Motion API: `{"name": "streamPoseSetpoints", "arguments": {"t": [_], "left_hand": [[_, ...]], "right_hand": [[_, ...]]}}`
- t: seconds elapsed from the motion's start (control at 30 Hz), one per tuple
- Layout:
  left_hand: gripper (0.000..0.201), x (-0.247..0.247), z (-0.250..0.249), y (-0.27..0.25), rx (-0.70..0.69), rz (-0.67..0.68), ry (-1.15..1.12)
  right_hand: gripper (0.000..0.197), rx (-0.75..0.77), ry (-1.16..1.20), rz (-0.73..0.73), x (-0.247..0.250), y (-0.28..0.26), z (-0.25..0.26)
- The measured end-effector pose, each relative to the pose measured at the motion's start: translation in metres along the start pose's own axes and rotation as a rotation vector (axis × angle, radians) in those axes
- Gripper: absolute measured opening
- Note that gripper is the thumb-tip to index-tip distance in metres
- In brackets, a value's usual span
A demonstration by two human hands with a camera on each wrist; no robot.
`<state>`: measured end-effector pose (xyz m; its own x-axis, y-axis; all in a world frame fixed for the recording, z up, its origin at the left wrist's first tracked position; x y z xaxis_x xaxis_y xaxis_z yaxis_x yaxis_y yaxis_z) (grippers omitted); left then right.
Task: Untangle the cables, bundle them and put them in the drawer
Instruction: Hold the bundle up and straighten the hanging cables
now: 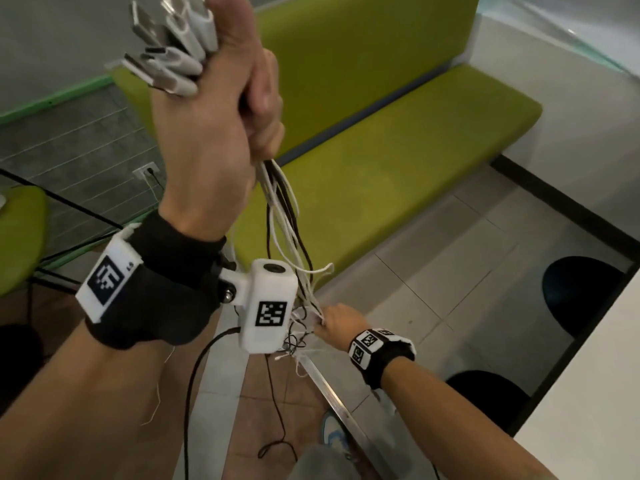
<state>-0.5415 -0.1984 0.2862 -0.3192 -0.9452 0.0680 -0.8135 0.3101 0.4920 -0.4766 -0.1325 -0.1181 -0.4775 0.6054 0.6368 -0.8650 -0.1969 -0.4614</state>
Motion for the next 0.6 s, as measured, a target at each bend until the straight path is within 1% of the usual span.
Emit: {"name": "streamPoseSetpoints", "arguments": {"t": [0.07,0.17,0.33,0.4,0.43,0.47,0.53,0.57,0.6], "left_hand": [[0.039,0.000,0.007,-0.004,0.028,-0.013,0.041],[0.044,-0.001,0.013,-0.007,0.050,-0.027,0.076],[0.041,0.000,0.006,-0.003,0.019,-0.024,0.058],[0.047,-0.006,0.007,-0.005,0.026,-0.028,0.062],[0.047,-0.011,0.008,-0.007,0.029,-0.027,0.065],[0.042,-0.018,0.009,-0.009,0.031,-0.020,0.060],[0.037,-0.029,0.015,-0.013,0.058,-0.010,0.038],[0.037,-0.034,0.019,-0.014,0.074,-0.018,0.032],[0.038,-0.037,0.024,-0.015,0.092,-0.031,0.030]], "right_hand": [[0.026,-0.078,-0.011,-0.021,0.000,-0.002,-0.030],[0.025,-0.146,-0.078,-0.036,0.002,-0.010,-0.059],[0.026,-0.376,-0.095,-0.042,0.005,-0.028,-0.117],[0.025,-0.399,-0.104,-0.040,0.011,-0.036,-0.129],[0.025,-0.398,-0.086,-0.048,0.016,-0.039,-0.130],[0.029,-0.388,-0.042,-0.058,0.021,-0.039,-0.128],[0.043,-0.332,0.118,-0.104,0.037,-0.042,-0.113],[0.046,-0.266,0.186,-0.167,0.049,-0.044,-0.100],[0.043,-0.166,0.245,-0.267,0.067,-0.049,-0.082]]}}
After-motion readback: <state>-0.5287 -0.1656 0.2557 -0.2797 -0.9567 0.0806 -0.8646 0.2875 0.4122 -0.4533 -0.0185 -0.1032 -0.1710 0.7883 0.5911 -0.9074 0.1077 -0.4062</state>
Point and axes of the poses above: each hand's wrist, its own y-axis towards the middle knuckle, its own x-axis out of the back of the hand, z = x × y, the point moved 9 cm from there along y, towards the middle knuckle, and after that the axes turned 14 degrees about y, right-handed, at the moved point
